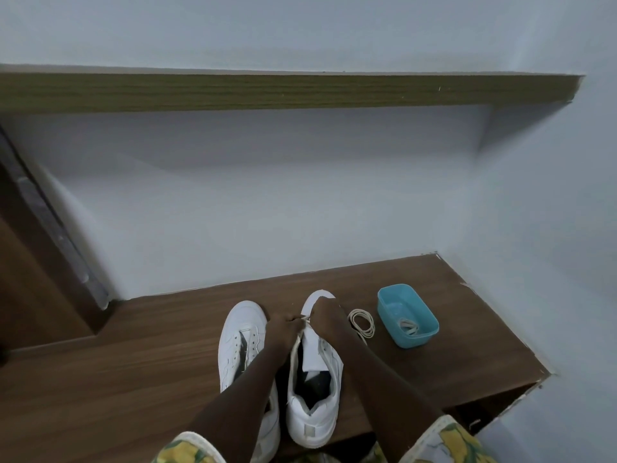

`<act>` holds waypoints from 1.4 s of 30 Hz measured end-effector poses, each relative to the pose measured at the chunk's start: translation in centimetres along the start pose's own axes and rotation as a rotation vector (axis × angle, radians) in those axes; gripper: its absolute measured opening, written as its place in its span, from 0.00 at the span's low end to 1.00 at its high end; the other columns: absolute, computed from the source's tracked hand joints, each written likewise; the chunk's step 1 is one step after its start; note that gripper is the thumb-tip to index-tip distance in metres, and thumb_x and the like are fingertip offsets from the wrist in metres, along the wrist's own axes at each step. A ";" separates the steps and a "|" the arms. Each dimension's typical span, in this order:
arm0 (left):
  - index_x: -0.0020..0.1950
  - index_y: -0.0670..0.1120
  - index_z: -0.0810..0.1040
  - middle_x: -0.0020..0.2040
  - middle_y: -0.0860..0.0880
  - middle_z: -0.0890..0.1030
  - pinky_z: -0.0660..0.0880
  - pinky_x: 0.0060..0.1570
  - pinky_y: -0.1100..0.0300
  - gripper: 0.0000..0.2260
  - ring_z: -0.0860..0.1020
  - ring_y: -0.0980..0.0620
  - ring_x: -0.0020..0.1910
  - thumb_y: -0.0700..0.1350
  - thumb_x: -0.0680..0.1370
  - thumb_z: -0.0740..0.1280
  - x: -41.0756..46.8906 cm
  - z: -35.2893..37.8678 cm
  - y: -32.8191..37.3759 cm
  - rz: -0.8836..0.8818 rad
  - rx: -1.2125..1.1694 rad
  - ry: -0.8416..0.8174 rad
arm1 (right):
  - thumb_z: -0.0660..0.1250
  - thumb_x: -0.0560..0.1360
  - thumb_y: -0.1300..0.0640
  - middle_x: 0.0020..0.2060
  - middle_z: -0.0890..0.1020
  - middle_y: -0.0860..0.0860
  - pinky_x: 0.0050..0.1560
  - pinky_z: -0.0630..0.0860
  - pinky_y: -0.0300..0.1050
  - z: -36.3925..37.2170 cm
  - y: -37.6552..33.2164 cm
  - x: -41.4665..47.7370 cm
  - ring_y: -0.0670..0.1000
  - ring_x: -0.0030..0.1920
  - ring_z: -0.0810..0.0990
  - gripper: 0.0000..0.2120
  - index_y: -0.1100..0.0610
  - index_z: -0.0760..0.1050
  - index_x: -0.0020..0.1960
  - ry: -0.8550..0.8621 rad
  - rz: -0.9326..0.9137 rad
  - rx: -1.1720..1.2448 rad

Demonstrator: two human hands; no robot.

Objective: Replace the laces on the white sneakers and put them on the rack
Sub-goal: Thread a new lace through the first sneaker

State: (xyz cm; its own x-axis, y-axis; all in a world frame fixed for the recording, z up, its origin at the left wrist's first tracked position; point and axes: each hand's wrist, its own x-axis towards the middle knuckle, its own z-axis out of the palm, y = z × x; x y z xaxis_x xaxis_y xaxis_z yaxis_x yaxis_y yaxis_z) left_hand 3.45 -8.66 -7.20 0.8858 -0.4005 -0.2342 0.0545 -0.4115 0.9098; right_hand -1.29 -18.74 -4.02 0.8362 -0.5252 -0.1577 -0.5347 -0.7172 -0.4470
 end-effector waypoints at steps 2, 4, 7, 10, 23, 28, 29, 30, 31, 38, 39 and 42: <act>0.38 0.38 0.83 0.31 0.48 0.77 0.65 0.34 0.61 0.07 0.70 0.54 0.32 0.38 0.74 0.67 0.0 0.0 0.0 -0.004 -0.027 0.000 | 0.58 0.78 0.62 0.55 0.80 0.61 0.53 0.73 0.44 0.2 0.0 -0.2 0.58 0.57 0.78 0.13 0.66 0.77 0.56 -0.002 -0.002 0.012; 0.39 0.38 0.83 0.31 0.50 0.77 0.65 0.33 0.61 0.07 0.70 0.55 0.32 0.38 0.74 0.67 0.0 0.0 0.0 -0.003 -0.036 0.007 | 0.58 0.78 0.62 0.54 0.80 0.60 0.52 0.73 0.44 0.2 -0.1 -0.5 0.57 0.56 0.79 0.12 0.65 0.77 0.55 0.001 -0.003 0.012; 0.39 0.37 0.82 0.29 0.53 0.76 0.64 0.33 0.61 0.08 0.69 0.56 0.31 0.38 0.74 0.66 0.0 0.1 0.1 0.009 -0.043 -0.001 | 0.58 0.78 0.62 0.56 0.80 0.61 0.55 0.73 0.44 0.1 -0.2 -0.4 0.57 0.58 0.78 0.13 0.66 0.77 0.57 -0.007 -0.002 0.011; 0.39 0.43 0.84 0.30 0.52 0.78 0.66 0.34 0.62 0.08 0.71 0.56 0.32 0.39 0.75 0.66 -0.1 0.1 -0.1 0.018 -0.051 -0.015 | 0.57 0.78 0.64 0.58 0.79 0.61 0.57 0.72 0.44 -0.1 -0.4 -0.2 0.58 0.60 0.77 0.13 0.66 0.75 0.58 -0.003 0.003 0.004; 0.39 0.39 0.80 0.31 0.47 0.73 0.65 0.36 0.59 0.08 0.69 0.53 0.33 0.39 0.75 0.64 0.1 0.1 -0.6 0.008 -0.006 0.004 | 0.58 0.77 0.61 0.28 0.65 0.49 0.27 0.56 0.33 -0.2 0.3 -0.5 0.47 0.31 0.67 0.10 0.56 0.72 0.38 -0.012 -0.063 -0.114; 0.42 0.42 0.84 0.32 0.49 0.77 0.65 0.35 0.60 0.09 0.70 0.55 0.32 0.38 0.76 0.64 -0.3 0.1 -0.2 0.027 -0.023 0.000 | 0.57 0.78 0.63 0.38 0.78 0.56 0.41 0.68 0.43 0.2 -0.1 -1.0 0.56 0.46 0.77 0.11 0.62 0.75 0.40 -0.002 -0.036 -0.049; 0.44 0.43 0.85 0.32 0.49 0.78 0.66 0.36 0.60 0.09 0.71 0.54 0.33 0.39 0.76 0.64 -0.4 0.0 -0.2 0.030 -0.028 0.002 | 0.57 0.78 0.63 0.46 0.81 0.58 0.46 0.71 0.45 0.1 -0.2 -0.9 0.56 0.52 0.79 0.10 0.65 0.77 0.48 -0.012 -0.043 -0.033; 0.45 0.45 0.85 0.34 0.49 0.79 0.67 0.37 0.60 0.09 0.72 0.54 0.34 0.40 0.76 0.65 -0.5 0.0 -0.1 0.038 -0.030 0.005 | 0.56 0.79 0.63 0.52 0.80 0.60 0.51 0.72 0.45 0.0 -0.2 -0.9 0.57 0.55 0.78 0.11 0.65 0.76 0.53 -0.022 -0.058 -0.035; 0.47 0.45 0.85 0.36 0.48 0.81 0.68 0.39 0.60 0.09 0.74 0.54 0.36 0.40 0.77 0.65 -0.6 0.0 0.0 0.046 -0.029 0.008 | 0.56 0.79 0.63 0.54 0.80 0.60 0.54 0.72 0.46 0.0 -0.3 -0.9 0.57 0.57 0.78 0.12 0.65 0.75 0.56 -0.025 -0.063 -0.037; 0.43 0.48 0.85 0.39 0.45 0.83 0.66 0.35 0.67 0.08 0.75 0.55 0.38 0.43 0.77 0.65 -1.0 0.2 0.3 0.105 0.027 -0.005 | 0.55 0.79 0.64 0.59 0.77 0.60 0.58 0.72 0.47 0.1 -0.5 -0.3 0.59 0.61 0.76 0.13 0.66 0.72 0.61 0.011 0.013 -0.026; 0.41 0.48 0.84 0.38 0.45 0.82 0.66 0.33 0.69 0.08 0.74 0.56 0.37 0.44 0.77 0.66 -1.0 0.2 0.2 0.098 0.024 -0.006 | 0.56 0.79 0.63 0.59 0.77 0.60 0.58 0.72 0.47 0.1 -0.6 -0.3 0.59 0.61 0.76 0.13 0.66 0.73 0.61 0.008 0.020 -0.011; 0.34 0.44 0.77 0.31 0.48 0.76 0.66 0.31 0.68 0.13 0.72 0.55 0.32 0.49 0.77 0.67 -0.8 0.0 -0.1 0.036 -0.037 -0.001 | 0.57 0.78 0.62 0.45 0.79 0.57 0.46 0.72 0.44 0.3 -0.3 -0.5 0.58 0.53 0.79 0.09 0.61 0.76 0.47 0.002 0.032 0.018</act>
State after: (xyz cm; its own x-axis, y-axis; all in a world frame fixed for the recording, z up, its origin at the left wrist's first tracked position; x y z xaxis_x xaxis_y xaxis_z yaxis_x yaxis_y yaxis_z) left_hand 2.71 -8.25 -7.10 0.8872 -0.4152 -0.2012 0.0393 -0.3665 0.9296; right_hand -1.48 -18.10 -4.04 0.8184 -0.5489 -0.1701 -0.5590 -0.6917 -0.4572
